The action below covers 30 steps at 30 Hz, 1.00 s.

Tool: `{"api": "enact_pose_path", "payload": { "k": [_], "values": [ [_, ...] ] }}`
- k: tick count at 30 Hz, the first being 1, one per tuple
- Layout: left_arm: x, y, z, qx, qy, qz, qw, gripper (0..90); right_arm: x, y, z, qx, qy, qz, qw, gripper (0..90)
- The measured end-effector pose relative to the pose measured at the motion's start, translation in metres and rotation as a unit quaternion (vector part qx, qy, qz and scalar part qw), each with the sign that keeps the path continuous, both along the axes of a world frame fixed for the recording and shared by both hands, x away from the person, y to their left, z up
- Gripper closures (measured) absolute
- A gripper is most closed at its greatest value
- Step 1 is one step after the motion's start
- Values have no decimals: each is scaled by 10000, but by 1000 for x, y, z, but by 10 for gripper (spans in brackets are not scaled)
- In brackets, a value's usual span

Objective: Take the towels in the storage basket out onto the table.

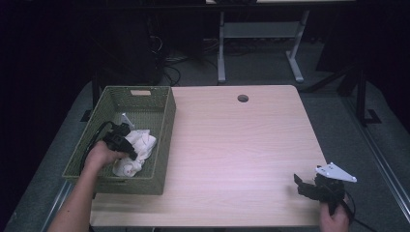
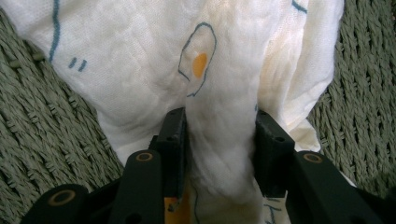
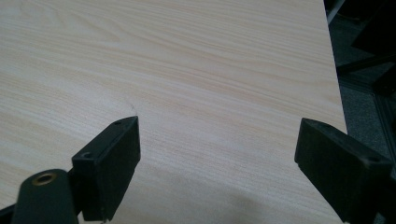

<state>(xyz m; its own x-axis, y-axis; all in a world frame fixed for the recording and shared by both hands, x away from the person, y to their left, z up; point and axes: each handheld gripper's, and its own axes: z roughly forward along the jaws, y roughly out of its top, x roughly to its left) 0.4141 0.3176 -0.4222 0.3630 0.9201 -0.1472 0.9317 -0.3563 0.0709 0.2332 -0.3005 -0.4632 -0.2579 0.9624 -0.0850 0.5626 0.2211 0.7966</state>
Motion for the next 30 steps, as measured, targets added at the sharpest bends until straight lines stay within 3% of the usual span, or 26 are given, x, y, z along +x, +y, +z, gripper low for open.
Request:
{"api": "enact_pose_path", "payload": {
  "k": [6,14,18,23,30],
  "values": [
    [1,3,0,-39,10,25,10000,620,0,1,-1,-29,11,9,10000,139],
    [2,3,2,-146,58,16,9999,707,2,-2,-3,0,44,-38,10000,139],
    [0,3,8,-304,-89,29,9995,716,1,-2,-3,1,22,-43,10000,139],
    [-4,9,27,-772,-426,148,9960,717,1,-3,-2,8,10,-74,10000,139],
    [-12,20,47,-1351,-787,284,9873,716,3,-2,-1,11,10,-120,9999,139]
  ]
}}
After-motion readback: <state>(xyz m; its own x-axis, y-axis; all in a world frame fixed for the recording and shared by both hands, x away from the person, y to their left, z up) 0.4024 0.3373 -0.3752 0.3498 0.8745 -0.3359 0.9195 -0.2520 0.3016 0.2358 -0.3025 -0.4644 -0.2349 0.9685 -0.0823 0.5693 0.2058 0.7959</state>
